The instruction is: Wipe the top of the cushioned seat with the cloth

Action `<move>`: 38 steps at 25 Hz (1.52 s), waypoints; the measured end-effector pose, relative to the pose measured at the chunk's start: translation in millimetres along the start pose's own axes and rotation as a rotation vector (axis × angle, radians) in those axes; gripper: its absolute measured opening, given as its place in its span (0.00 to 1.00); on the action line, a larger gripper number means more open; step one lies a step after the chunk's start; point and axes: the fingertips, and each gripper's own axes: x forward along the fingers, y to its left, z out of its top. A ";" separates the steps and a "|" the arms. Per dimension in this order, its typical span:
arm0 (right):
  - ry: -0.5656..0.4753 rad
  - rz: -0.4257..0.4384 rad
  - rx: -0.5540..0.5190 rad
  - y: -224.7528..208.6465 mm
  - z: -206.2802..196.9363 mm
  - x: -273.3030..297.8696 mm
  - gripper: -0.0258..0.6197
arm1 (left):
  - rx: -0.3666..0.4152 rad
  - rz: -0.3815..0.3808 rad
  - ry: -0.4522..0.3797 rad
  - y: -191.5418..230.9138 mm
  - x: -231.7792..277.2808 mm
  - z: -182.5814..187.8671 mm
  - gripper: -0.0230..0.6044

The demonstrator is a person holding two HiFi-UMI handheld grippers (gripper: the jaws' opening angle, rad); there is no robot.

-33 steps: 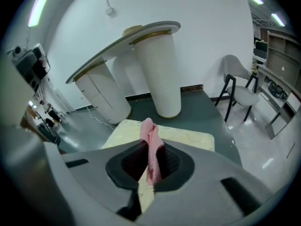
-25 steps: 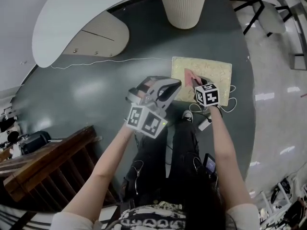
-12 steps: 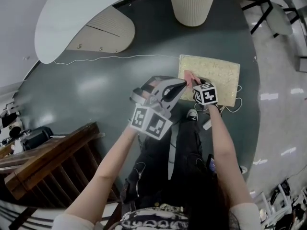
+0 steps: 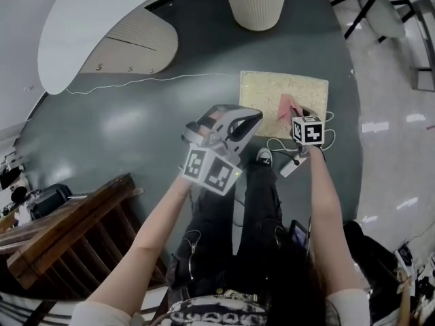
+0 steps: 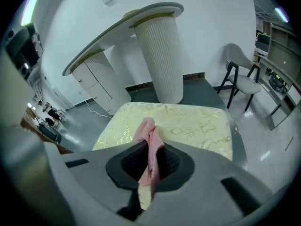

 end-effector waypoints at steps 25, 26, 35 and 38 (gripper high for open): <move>-0.046 -0.119 0.049 -71.5 -37.2 -81.6 0.05 | -0.008 -0.017 0.024 -17.4 1.5 7.2 0.05; -0.052 -0.098 0.036 -59.4 -35.8 -79.4 0.05 | -0.012 -0.011 0.026 -16.4 -0.4 6.1 0.05; -0.050 0.123 -0.072 69.7 -26.2 -37.6 0.05 | -0.041 0.022 0.048 -11.2 -20.0 -12.3 0.05; -0.037 0.179 -0.099 106.2 -24.1 -22.6 0.05 | -0.048 0.032 0.055 -8.9 -26.8 -19.3 0.05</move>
